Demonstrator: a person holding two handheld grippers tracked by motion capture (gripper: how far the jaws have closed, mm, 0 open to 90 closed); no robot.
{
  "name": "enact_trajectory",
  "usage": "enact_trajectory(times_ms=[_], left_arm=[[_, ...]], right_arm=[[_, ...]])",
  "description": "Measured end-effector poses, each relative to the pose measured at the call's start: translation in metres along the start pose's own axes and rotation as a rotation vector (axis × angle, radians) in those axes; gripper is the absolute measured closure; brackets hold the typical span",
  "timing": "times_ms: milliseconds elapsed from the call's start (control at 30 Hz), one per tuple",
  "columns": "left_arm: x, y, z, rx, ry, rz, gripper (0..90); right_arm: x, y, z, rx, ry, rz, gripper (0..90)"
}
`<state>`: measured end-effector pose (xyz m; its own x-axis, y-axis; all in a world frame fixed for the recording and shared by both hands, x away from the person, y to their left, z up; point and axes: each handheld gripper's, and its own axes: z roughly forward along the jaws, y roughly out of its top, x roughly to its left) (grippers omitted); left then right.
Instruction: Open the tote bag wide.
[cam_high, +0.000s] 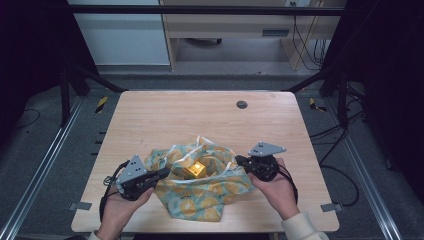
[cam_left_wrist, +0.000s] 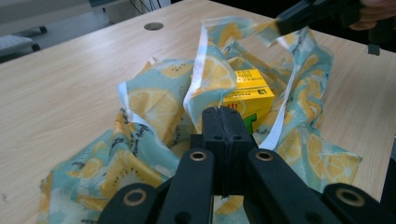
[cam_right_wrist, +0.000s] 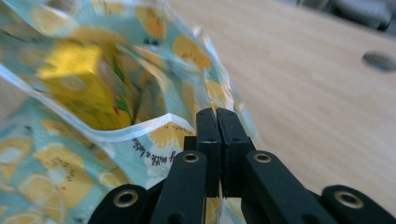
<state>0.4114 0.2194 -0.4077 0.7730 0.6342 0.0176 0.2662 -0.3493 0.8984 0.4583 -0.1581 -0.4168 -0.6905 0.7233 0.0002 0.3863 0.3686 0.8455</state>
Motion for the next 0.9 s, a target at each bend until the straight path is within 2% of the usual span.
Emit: enact_trajectory(times_ms=[167,267,300,400,467,500,533,600,667,700,733,767,833,900], left_arm=[[0.001,-0.001,-0.011,-0.046,-0.015,0.004,90.0],[0.002,-0.003,-0.014,-0.037,-0.025,0.006,90.0],[0.001,-0.009,-0.016,-0.008,-0.039,0.017,90.0],[0.0,-0.019,-0.016,0.038,-0.064,0.031,90.0],[0.0,-0.025,-0.012,0.104,-0.095,0.047,90.0],[-0.001,-0.029,-0.009,0.141,-0.094,0.066,90.0],[-0.001,-0.029,-0.009,0.141,-0.094,0.066,90.0],[-0.001,-0.038,0.002,0.232,-0.103,0.09,90.0],[-0.002,-0.044,0.011,0.299,-0.09,0.119,90.0],[-0.003,-0.048,0.018,0.345,-0.084,0.147,90.0],[-0.003,-0.048,0.018,0.345,-0.084,0.147,90.0],[-0.002,-0.05,0.024,0.391,-0.071,0.186,90.0],[0.0,-0.053,0.029,0.407,-0.061,0.181,90.0],[0.001,-0.055,0.033,0.438,-0.049,0.198,90.0]], right_arm=[[0.011,-0.002,-0.033,-0.111,0.004,-0.036,89.4],[0.017,-0.006,-0.041,-0.128,0.026,-0.044,89.7],[0.022,-0.016,-0.047,-0.137,0.065,-0.058,90.0],[0.029,-0.033,-0.048,-0.12,0.126,-0.054,90.0],[0.033,-0.049,-0.043,-0.086,0.161,-0.063,90.0],[0.033,-0.054,-0.041,-0.069,0.171,-0.061,90.0],[0.033,-0.054,-0.041,-0.069,0.171,-0.061,90.0],[0.035,-0.063,-0.033,-0.014,0.183,-0.075,90.0],[0.037,-0.067,-0.026,0.048,0.178,-0.086,90.0],[0.038,-0.07,-0.019,0.086,0.184,-0.081,90.0],[0.038,-0.072,-0.017,0.105,0.184,-0.079,90.0],[0.039,-0.074,-0.012,0.142,0.185,-0.086,90.0],[0.04,-0.077,-0.006,0.185,0.186,-0.087,90.0],[0.043,-0.079,0.0,0.229,0.185,-0.096,90.0]])
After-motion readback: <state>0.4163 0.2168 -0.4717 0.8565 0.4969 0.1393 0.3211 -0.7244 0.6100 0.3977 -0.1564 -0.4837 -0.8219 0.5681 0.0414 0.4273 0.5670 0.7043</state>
